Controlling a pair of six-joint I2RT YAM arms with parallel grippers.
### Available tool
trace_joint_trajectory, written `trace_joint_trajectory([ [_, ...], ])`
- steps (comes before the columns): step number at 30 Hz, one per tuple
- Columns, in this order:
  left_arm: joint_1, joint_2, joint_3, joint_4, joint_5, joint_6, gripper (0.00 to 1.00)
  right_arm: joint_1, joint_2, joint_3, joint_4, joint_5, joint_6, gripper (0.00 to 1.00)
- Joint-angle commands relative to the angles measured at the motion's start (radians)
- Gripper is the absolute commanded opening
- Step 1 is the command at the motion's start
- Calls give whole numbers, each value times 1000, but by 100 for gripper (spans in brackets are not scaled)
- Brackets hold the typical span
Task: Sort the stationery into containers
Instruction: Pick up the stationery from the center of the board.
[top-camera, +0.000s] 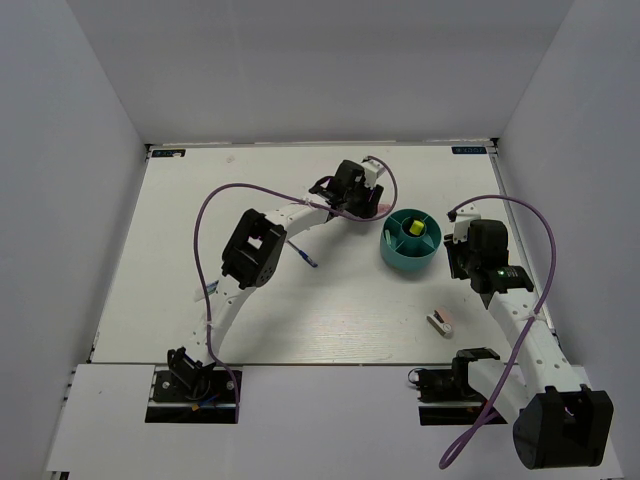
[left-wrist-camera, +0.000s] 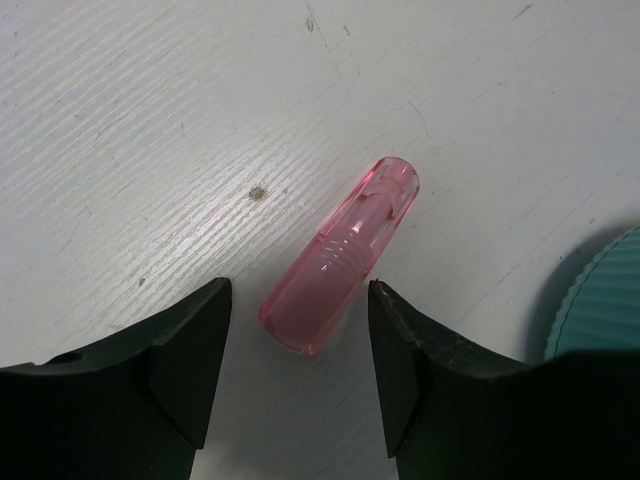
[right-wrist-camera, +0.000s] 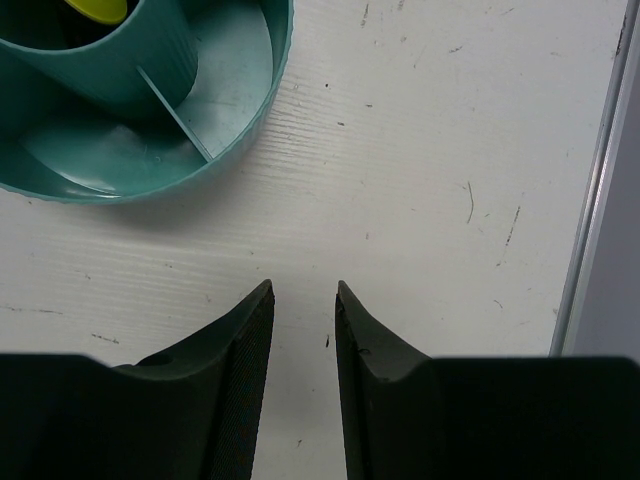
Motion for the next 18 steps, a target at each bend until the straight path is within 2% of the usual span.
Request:
trace_joint_trajectory([
  [1, 3, 19, 7, -33, 47, -3, 66, -2, 4, -4, 36, 15, -13, 35],
  [12, -3, 7, -41, -28, 47, -2, 40, -3, -2, -4, 36, 17, -13, 35],
  [16, -2, -10, -75, -22, 45, -2, 34, -2, -1, -6, 36, 17, -13, 35],
  [18, -5, -24, -105, -22, 41, 6, 34, -2, -2, -7, 38, 20, -14, 35],
])
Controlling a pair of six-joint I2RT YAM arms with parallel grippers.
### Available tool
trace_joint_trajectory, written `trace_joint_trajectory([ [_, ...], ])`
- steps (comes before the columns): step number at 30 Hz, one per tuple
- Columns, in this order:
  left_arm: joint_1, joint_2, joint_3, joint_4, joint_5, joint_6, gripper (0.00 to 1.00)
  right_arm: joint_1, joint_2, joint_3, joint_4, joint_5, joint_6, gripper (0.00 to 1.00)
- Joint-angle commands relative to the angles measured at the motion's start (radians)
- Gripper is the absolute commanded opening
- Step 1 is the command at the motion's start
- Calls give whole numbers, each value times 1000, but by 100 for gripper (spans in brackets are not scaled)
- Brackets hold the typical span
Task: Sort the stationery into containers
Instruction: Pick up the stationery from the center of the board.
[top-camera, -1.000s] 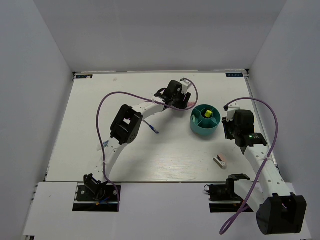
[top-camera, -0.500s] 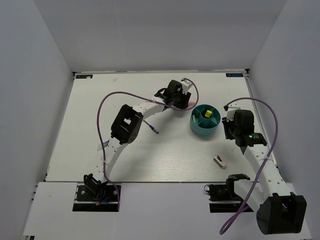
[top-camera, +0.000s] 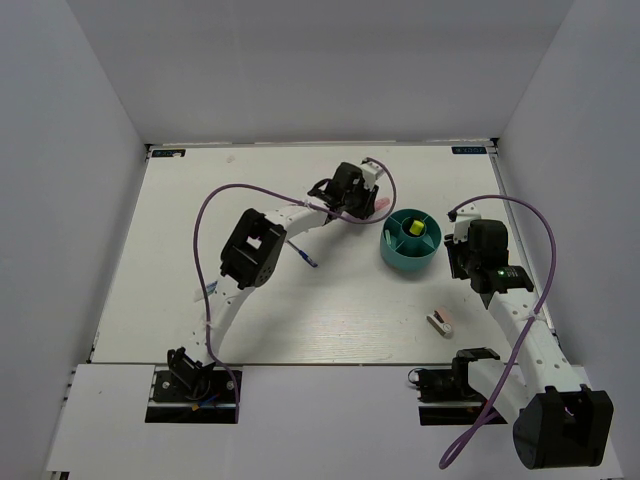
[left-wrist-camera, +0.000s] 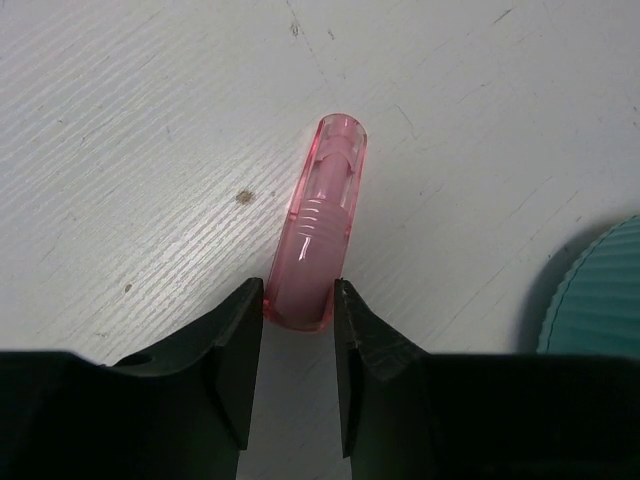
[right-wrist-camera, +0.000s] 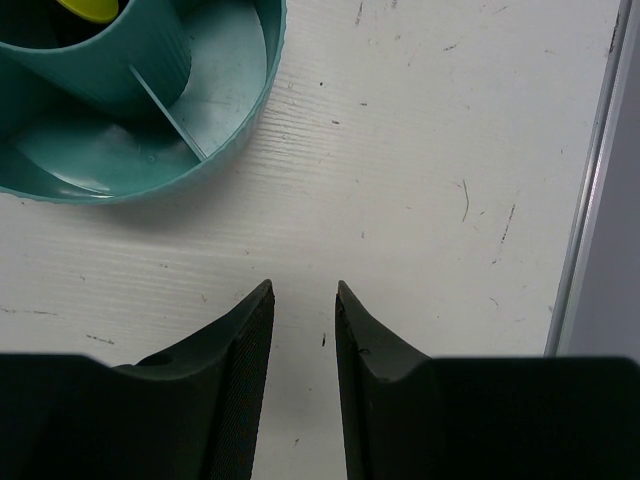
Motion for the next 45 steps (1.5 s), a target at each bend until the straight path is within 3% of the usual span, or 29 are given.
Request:
trace_joint_trajectory([
  [1, -8, -35, -69, -73, 1, 11, 34, 8, -2, -6, 36, 7, -11, 35],
  [12, -21, -109, -207, -74, -50, 44, 32, -2, -13, -4, 35, 1, -6, 35],
  [25, -33, -385, -657, 44, -126, 96, 29, 0, -27, -3, 30, -18, -6, 36],
  [31, -62, -344, -597, -40, -203, 123, 38, -3, -36, -1, 29, -16, -6, 36],
  [33, -80, -318, -564, -62, -223, 132, 48, -3, -39, -3, 28, -18, -5, 36],
  [37, -94, -295, -536, -85, -261, 140, 56, -2, -41, -3, 29, -24, -5, 36],
  [45, -94, -245, -448, -160, -278, 149, 55, -3, -39, -3, 29, -15, -5, 36],
])
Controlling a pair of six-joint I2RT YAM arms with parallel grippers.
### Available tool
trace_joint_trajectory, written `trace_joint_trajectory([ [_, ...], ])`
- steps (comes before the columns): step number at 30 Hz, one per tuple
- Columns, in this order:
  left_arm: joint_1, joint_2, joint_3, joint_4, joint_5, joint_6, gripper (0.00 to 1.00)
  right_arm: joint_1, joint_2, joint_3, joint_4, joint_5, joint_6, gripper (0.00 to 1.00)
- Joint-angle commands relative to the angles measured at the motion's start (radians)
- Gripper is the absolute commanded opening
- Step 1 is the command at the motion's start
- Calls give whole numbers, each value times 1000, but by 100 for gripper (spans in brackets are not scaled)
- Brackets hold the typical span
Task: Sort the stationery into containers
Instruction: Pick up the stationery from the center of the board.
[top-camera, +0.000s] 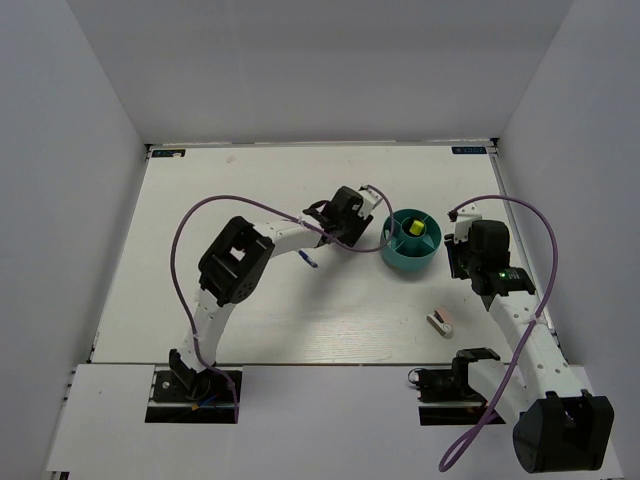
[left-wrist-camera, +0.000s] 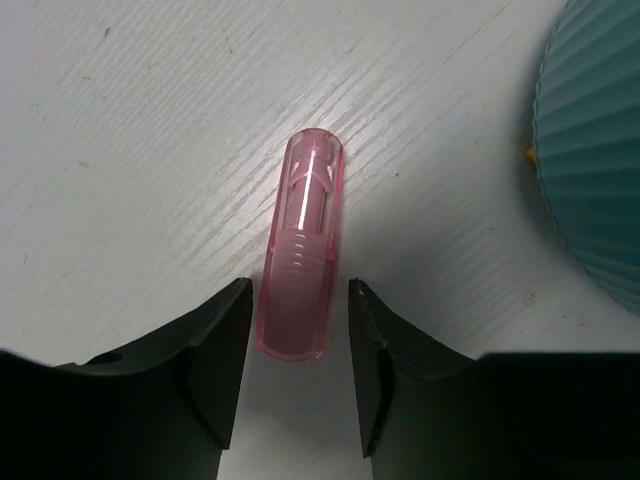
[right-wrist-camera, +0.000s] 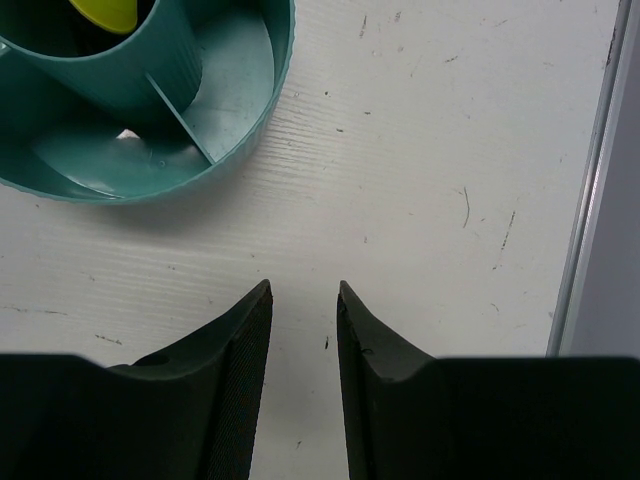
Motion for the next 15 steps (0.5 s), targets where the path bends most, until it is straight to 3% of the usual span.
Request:
trace_joint_trajectory([
  [1, -5, 62, 11, -143, -30, 25, 53, -3, -18, -4, 30, 1, -3, 36],
  [5, -5, 64, 13, -151, -36, 22, 33, -2, -20, -3, 30, 1, -5, 36],
  [11, -5, 36, -15, -152, -47, 17, 21, -5, -26, -4, 30, 1, -3, 36],
  [15, -5, -96, -56, -134, -24, -15, 15, -3, -26, -3, 29, -5, -3, 36],
])
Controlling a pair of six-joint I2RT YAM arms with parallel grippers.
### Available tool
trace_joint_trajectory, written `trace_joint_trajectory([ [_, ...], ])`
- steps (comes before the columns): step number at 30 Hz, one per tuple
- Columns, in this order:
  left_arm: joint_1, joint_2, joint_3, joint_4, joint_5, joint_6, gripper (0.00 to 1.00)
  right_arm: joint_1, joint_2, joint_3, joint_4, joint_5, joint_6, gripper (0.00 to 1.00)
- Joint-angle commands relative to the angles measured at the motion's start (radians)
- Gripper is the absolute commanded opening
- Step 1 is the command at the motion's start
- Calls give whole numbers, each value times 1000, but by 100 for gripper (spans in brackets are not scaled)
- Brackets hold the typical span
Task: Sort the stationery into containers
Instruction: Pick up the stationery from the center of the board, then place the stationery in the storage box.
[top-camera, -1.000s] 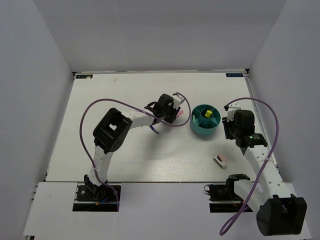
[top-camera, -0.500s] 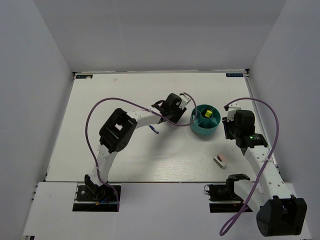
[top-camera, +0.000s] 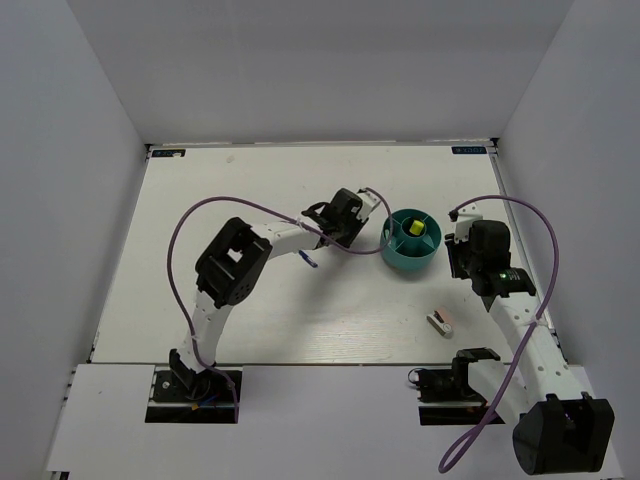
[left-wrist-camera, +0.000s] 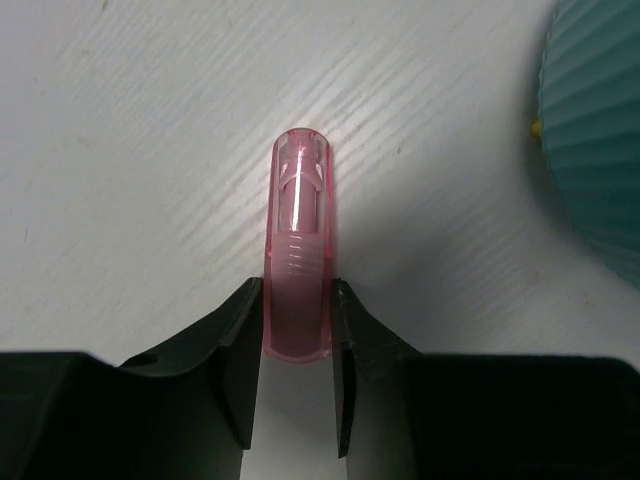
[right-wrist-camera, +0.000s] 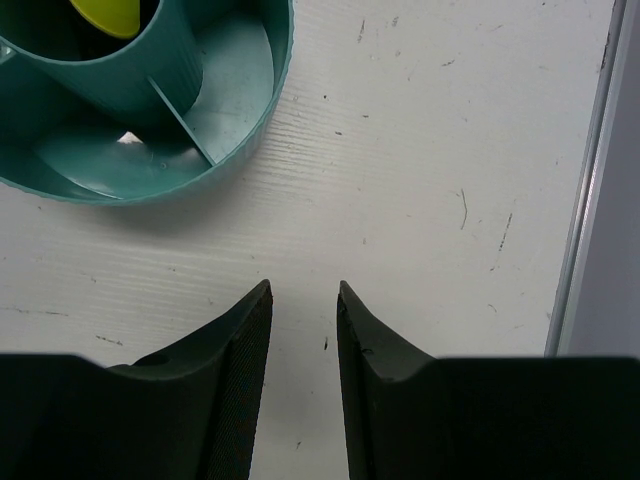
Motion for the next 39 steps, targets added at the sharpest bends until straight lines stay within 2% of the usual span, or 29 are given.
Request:
trace_joint_trajectory([
  [1, 1, -118, -85, -96, 2, -44, 15, -2, -17, -7, 30, -6, -3, 36],
  [5, 1, -271, -161, -69, -6, -127, 9, -2, -17, -4, 27, -12, -3, 36],
  [8, -3, -372, -169, -121, 2, -211, 5, -2, -19, -3, 26, -14, -3, 36],
  [11, -15, -402, -132, -189, 23, -313, 0, -2, -24, -3, 26, -15, -3, 36],
  [14, -20, -403, -97, -204, 77, -432, 0, -2, -24, -3, 26, -17, -3, 36],
  [15, -20, -402, -82, -204, 95, -516, 0, -5, -25, -3, 26, -17, -5, 36],
  [17, -20, -380, -60, -203, 129, -572, 0, 0, -25, -4, 26, -17, -5, 36],
  [18, -23, -377, -54, -203, 135, -662, 0, -3, -27, -4, 26, -17, -3, 36],
  [21, -29, -357, -45, -140, 178, -771, 0, -3, -27, -4, 24, -17, -2, 36],
  [31, -71, -245, 49, -31, 223, -885, 0, -2, -34, -4, 26, -12, -2, 36],
  [39, -83, -216, 66, -37, 214, -902, 0, -2, -36, -4, 24, -18, -3, 36],
])
